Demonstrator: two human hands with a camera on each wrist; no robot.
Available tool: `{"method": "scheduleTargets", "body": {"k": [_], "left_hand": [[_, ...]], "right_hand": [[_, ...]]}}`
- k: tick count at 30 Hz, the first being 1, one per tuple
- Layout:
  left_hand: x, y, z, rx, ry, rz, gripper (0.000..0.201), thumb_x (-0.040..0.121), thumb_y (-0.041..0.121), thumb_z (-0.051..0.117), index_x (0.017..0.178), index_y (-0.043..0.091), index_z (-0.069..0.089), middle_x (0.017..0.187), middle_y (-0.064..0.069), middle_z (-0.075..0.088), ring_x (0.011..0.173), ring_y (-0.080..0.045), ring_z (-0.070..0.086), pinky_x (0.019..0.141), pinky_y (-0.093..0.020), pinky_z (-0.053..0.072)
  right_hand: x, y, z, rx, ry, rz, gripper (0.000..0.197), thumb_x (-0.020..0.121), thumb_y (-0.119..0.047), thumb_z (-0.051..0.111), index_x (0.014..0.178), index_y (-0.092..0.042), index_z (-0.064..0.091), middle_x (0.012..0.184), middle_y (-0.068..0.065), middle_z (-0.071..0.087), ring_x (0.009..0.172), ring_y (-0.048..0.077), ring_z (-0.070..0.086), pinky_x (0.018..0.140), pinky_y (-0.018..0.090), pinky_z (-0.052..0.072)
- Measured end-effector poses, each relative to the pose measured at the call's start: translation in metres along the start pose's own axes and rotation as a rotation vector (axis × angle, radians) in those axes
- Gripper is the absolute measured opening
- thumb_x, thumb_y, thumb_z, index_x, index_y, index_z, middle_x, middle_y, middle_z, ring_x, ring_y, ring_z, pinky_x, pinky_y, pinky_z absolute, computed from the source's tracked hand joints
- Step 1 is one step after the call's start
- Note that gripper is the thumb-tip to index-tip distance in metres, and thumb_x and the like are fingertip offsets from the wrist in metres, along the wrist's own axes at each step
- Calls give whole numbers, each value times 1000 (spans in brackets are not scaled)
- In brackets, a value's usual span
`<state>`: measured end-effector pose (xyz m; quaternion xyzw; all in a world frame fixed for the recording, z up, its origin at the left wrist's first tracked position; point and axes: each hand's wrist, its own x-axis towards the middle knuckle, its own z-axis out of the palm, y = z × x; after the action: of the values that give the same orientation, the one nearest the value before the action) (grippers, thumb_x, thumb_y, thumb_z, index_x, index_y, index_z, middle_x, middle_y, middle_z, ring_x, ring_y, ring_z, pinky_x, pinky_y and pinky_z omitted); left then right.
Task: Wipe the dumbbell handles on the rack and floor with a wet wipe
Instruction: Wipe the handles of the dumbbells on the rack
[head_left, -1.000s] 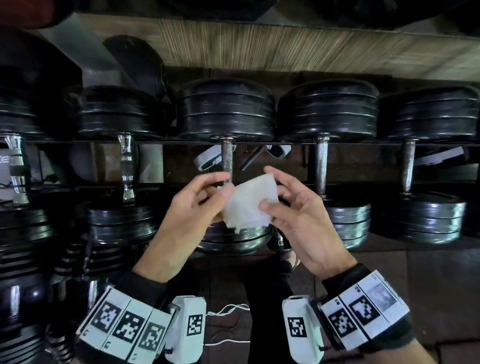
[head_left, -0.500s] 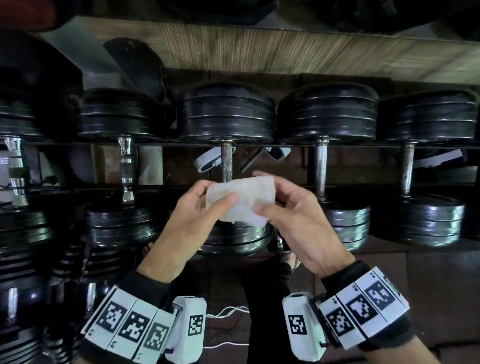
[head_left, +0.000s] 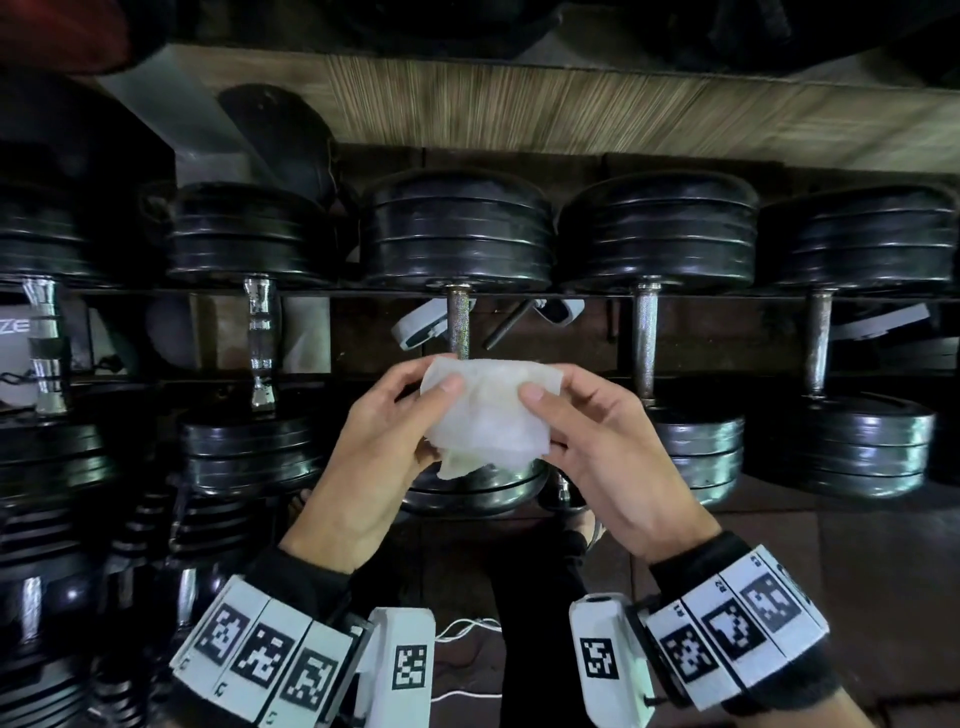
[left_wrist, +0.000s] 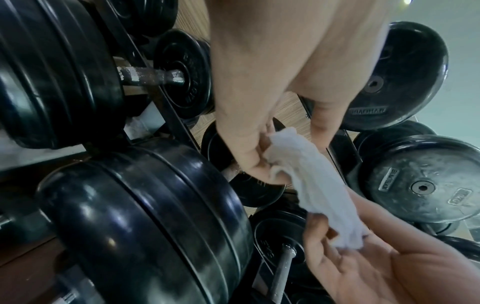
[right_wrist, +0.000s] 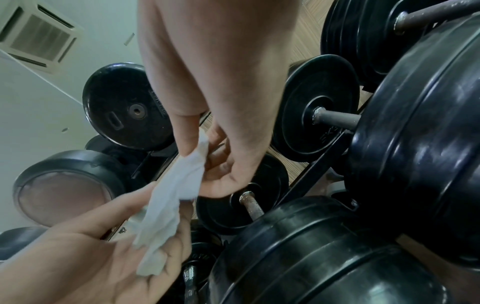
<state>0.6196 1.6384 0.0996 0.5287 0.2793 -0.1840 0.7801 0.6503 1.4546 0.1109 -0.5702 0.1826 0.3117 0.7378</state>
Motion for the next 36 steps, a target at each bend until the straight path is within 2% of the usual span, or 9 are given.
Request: {"method": "scheduleTargets", "body": {"k": [3, 10, 15, 17, 22, 25, 29, 33, 36], "left_hand": [[-1, 0, 3, 16, 35, 29, 37, 86, 30, 64, 122, 20, 64, 95, -1, 74, 86, -13, 69, 71, -30, 57], [2, -1, 3, 123, 25, 143, 29, 96, 16, 61, 124, 22, 60, 108, -7, 72, 91, -22, 70, 63, -32, 57], [3, -9, 4, 617, 249, 418, 43, 93, 20, 67, 133, 22, 51, 122, 6, 56, 110, -10, 58, 82, -9, 44], [-1, -9, 9, 720, 286, 516, 29, 96, 24, 63, 125, 21, 60, 121, 4, 52, 111, -11, 55, 82, -5, 40], [-10, -6, 20, 488, 101, 312, 35, 99, 43, 53, 123, 21, 68, 117, 3, 54, 110, -1, 57, 83, -7, 44], [-12, -4, 24, 402, 7, 251, 24, 97, 33, 57, 110, 22, 73, 109, -1, 65, 99, -9, 65, 80, -17, 49], [-10, -3, 21, 316, 24, 231, 19, 99, 24, 58, 107, 18, 74, 95, -8, 74, 88, -24, 69, 81, -35, 54], [-10, 1, 20, 209, 12, 191, 19, 97, 18, 60, 111, 12, 71, 97, -7, 76, 91, -17, 72, 78, -29, 58], [-9, 3, 17, 200, 61, 174, 22, 94, 19, 65, 115, 13, 67, 93, -11, 76, 89, -28, 73, 77, -41, 60]], "right_hand": [[0, 0, 1, 24, -64, 55, 19, 92, -7, 63, 110, -1, 67, 101, 14, 70, 96, 27, 68, 86, 41, 60], [0, 5, 3, -28, -23, 12, 20, 95, -13, 62, 109, -1, 70, 98, 16, 70, 91, 27, 64, 90, 51, 50], [-3, 2, 5, -157, -46, -88, 21, 98, -10, 61, 116, -7, 72, 102, 17, 74, 89, 26, 65, 81, 43, 51], [-4, 1, 6, -189, -62, -120, 22, 98, -8, 60, 117, -9, 72, 100, 14, 74, 87, 24, 62, 77, 38, 48], [-4, 0, 8, -192, -140, -157, 28, 99, 0, 56, 122, -8, 69, 104, 10, 74, 91, 17, 62, 79, 26, 50], [-3, -1, 10, -201, -114, -182, 26, 96, -3, 62, 119, -9, 71, 106, 7, 75, 96, 22, 67, 86, 28, 54], [1, 1, 9, -181, 67, -212, 30, 88, -4, 72, 118, -12, 71, 81, -4, 68, 79, 7, 65, 74, 18, 52], [2, 4, 10, -209, 49, -84, 29, 91, -21, 71, 120, -18, 70, 98, 5, 73, 87, 16, 67, 79, 28, 56], [1, 5, 11, -181, 15, -54, 16, 94, -16, 67, 106, -9, 74, 89, 13, 73, 74, 13, 63, 66, 23, 52]]}}
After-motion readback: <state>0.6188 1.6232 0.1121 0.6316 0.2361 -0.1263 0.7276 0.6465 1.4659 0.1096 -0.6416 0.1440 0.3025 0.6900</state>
